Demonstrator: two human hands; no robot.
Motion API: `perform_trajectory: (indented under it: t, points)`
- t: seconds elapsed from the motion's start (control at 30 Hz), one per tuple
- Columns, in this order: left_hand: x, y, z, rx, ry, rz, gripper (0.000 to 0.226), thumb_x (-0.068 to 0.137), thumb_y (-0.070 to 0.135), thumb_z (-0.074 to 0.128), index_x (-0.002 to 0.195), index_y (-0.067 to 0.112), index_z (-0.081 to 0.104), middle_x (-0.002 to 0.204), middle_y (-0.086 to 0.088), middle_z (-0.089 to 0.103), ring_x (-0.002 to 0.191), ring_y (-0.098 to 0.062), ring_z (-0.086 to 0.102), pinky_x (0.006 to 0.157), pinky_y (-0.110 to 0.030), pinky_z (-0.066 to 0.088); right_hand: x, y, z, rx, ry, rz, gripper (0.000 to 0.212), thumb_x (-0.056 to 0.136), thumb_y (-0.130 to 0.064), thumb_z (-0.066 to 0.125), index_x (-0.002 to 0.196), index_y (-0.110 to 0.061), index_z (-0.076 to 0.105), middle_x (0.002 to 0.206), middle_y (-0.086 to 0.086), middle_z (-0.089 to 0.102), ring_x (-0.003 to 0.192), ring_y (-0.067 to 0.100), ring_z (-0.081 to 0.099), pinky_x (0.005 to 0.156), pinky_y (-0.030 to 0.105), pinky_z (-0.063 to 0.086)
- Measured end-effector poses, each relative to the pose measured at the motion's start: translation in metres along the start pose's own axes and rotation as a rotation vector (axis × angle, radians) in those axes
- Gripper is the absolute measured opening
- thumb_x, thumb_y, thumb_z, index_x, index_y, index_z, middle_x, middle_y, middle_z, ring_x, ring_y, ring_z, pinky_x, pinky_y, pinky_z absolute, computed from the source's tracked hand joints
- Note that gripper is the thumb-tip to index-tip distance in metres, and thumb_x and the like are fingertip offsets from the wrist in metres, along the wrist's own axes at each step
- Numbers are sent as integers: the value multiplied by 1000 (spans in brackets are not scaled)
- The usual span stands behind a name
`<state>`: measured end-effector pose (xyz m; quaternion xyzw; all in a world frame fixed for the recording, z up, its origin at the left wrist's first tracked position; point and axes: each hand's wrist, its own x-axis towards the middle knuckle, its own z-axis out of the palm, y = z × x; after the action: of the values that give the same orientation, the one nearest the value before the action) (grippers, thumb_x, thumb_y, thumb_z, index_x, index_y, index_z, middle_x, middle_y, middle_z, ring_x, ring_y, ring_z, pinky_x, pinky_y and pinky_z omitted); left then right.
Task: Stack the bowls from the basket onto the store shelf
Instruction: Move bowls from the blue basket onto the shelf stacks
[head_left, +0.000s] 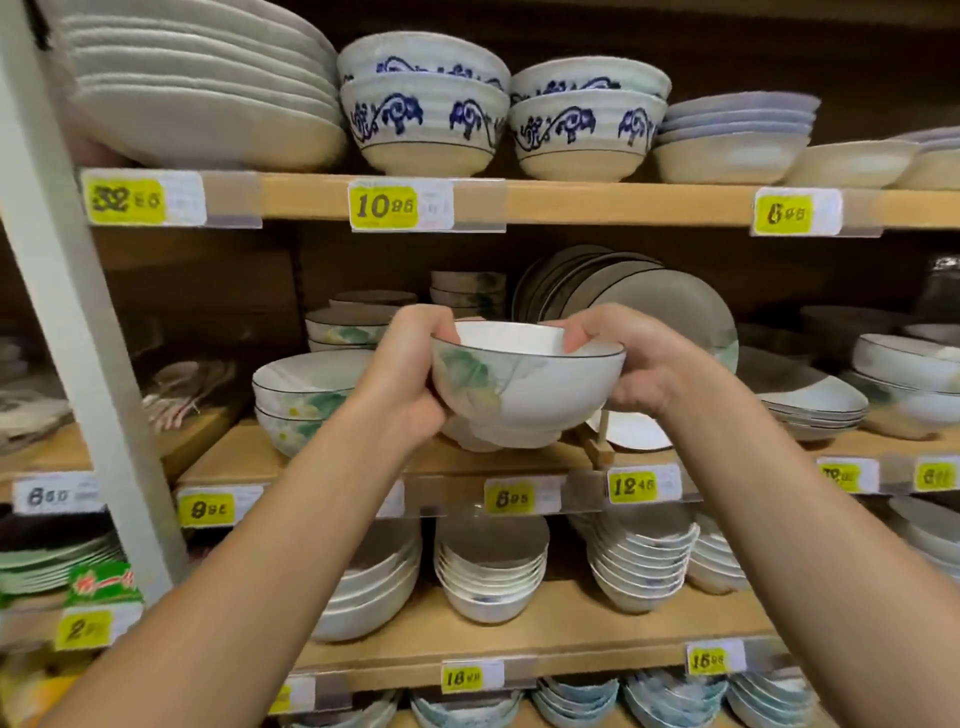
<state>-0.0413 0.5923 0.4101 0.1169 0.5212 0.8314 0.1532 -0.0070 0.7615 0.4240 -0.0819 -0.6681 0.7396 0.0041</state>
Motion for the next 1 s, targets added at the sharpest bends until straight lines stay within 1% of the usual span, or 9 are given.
perform_trajectory:
  t: [0.2,0.27,0.37,0.53,0.6,0.67,0.73,0.87,1.0]
  points:
    - [-1,-6,15,-127,242,117,48,53,5,42,99,11,54,99,-16,53,85,-32,55,82,-45,47,-7,28,6,399,110,-319,16,88,-24,48,79,-16,58,68,-4,64,61,8,61,59,24,51]
    - [-1,-9,20,-112,290,165,38,67,2,42,99,5,61,105,-18,60,93,-35,60,91,-49,48,-18,49,20,240,192,-438,39,79,-54,55,105,-26,63,93,-11,69,90,2,64,77,27,52]
    - [-6,-14,29,-71,309,196,28,75,4,43,96,8,61,107,-20,62,98,-36,61,94,-50,48,-15,58,35,57,319,-414,88,58,-71,56,139,-46,32,137,-8,52,132,20,45,107,49,39]
    - [-9,-15,19,97,57,347,31,90,23,44,64,21,60,65,3,63,63,-5,61,59,-15,48,17,30,18,307,275,-352,34,73,-40,45,97,-17,47,94,8,53,91,23,58,71,33,47]
    - [-11,-3,6,201,-18,358,19,82,31,58,93,21,71,95,2,67,96,-3,61,85,-19,47,26,20,14,325,263,-390,14,83,-32,40,83,-19,43,74,3,49,65,16,54,54,25,43]
    - [-4,8,-4,316,-42,319,81,72,33,78,141,7,44,132,-3,57,121,-10,53,107,-29,36,33,12,14,249,311,-422,15,86,-30,39,79,-19,46,69,1,50,61,15,52,54,27,40]
    - [7,11,-10,315,-9,359,103,64,31,80,148,1,29,132,-2,55,117,-10,54,106,-28,39,42,5,17,110,426,-501,19,88,-29,39,74,-19,47,70,0,47,65,16,47,59,32,36]
    - [30,9,-15,292,42,339,78,79,14,73,144,-3,34,133,-11,56,118,-17,58,106,-31,44,63,6,21,-50,573,-552,26,93,-25,37,73,-18,52,74,1,52,75,19,51,67,38,39]
    - [54,1,-24,302,16,323,21,85,6,68,104,9,62,87,6,74,84,-2,69,81,-18,50,77,10,26,-109,551,-449,44,92,-37,40,121,-8,57,117,11,62,109,27,57,96,46,46]
